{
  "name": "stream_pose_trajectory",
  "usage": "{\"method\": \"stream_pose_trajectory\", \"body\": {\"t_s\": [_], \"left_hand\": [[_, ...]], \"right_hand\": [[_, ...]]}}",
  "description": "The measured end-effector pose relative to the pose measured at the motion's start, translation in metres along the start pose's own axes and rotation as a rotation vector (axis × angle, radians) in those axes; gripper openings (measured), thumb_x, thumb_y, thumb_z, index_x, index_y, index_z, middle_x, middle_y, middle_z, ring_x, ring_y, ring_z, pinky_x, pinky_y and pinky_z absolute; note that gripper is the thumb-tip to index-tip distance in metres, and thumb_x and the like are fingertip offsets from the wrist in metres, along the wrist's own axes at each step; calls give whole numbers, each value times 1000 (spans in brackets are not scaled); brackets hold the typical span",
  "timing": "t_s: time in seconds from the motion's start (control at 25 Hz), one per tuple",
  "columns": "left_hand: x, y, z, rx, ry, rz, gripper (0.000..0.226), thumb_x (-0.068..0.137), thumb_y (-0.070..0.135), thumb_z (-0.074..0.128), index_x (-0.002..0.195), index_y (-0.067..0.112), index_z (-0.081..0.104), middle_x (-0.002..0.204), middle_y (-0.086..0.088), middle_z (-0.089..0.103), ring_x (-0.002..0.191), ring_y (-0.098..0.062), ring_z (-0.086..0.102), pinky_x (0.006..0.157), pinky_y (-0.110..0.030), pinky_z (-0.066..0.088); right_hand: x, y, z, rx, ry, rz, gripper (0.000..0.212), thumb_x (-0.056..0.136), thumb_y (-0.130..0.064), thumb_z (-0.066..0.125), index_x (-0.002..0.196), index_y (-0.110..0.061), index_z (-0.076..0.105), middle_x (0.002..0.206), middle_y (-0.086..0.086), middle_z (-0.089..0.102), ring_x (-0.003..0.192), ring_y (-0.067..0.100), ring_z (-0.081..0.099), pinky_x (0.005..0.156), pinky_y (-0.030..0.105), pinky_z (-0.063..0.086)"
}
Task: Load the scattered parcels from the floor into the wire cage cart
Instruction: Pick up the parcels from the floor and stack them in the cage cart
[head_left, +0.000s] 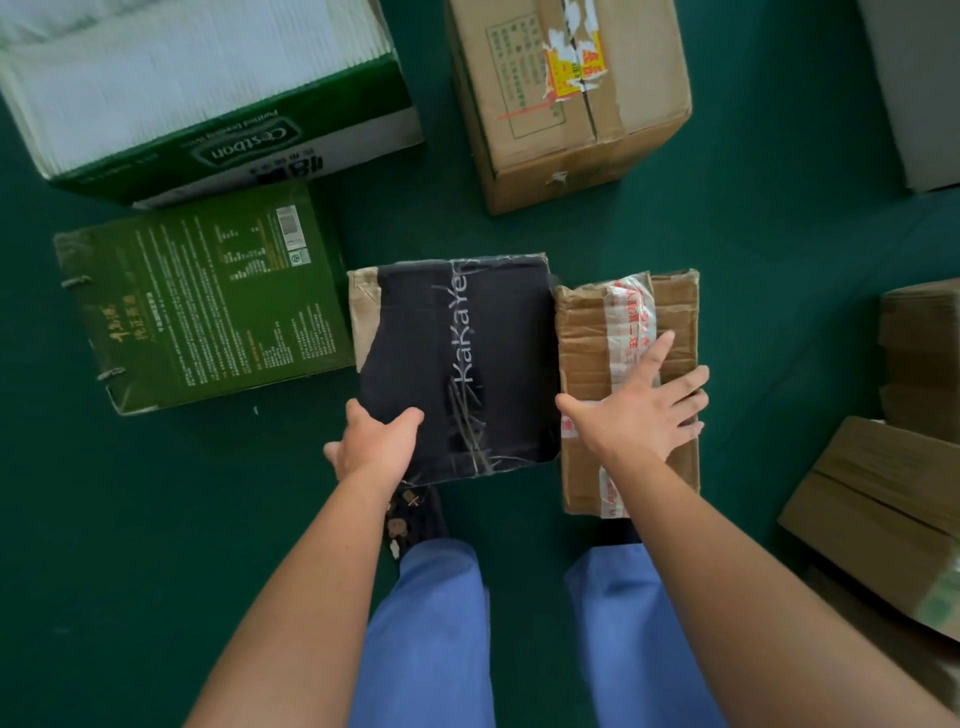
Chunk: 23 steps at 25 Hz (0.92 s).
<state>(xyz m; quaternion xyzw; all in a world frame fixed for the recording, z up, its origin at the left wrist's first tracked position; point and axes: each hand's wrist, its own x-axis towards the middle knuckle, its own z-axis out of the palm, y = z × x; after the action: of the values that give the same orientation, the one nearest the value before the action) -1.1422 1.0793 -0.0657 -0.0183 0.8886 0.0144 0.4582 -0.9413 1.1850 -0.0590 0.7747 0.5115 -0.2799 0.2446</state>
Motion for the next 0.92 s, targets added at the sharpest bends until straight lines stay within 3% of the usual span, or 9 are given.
{"method": "stream_pose_trajectory", "body": {"t_s": [0.12,0.24,0.36,0.56,0.72,0.84,0.92], "left_hand": [[-16,10,6,-52,-21,31,76,83,47,62,146,21,30,140,-7,41,128,-32,34,103,-44,37],[-19,21,17,-193,4,15,84,84,40,67,150,17,20,145,-10,28,122,-34,44,94,-40,40],[-21,15,26,-202,26,19,96,83,37,69,153,19,7,153,-9,20,133,-34,36,106,-45,35],[-33,6,32,-276,-14,-19,101,84,33,69,154,24,-4,158,-6,14,140,-33,28,112,-46,29],[-29,7,26,-293,-30,1,99,86,35,67,153,31,-6,158,-5,13,139,-33,29,111,-49,29],[-22,10,22,-330,-60,-14,94,89,37,63,153,31,-6,159,-6,12,140,-33,28,110,-49,28],[-17,11,22,-335,-107,-6,92,91,37,61,153,30,-7,160,-4,10,142,-31,25,111,-47,26]], "right_hand": [[5,13,-7,7,-20,24,134,67,-61,76,148,-27,-24,154,27,-21,144,46,-8,115,59,5],[19,17,-14,36,-111,1,134,66,-63,76,148,-30,-25,155,26,-18,144,45,-6,116,57,9],[15,16,-11,47,-92,-28,128,71,-57,75,149,-30,-23,156,25,-19,145,43,-9,116,56,4],[-23,3,6,-26,66,-458,90,87,-24,59,154,-26,-1,160,11,-13,147,30,-13,120,42,0],[-36,-4,15,208,-28,-696,63,90,-11,53,149,-9,28,157,8,20,146,24,14,120,39,17],[-33,-13,24,316,-274,-519,73,95,-20,52,154,-10,11,161,5,7,148,20,9,120,32,13],[-24,-19,29,348,-330,-358,83,94,-28,54,154,-11,0,162,6,1,148,24,9,119,35,13]]}}
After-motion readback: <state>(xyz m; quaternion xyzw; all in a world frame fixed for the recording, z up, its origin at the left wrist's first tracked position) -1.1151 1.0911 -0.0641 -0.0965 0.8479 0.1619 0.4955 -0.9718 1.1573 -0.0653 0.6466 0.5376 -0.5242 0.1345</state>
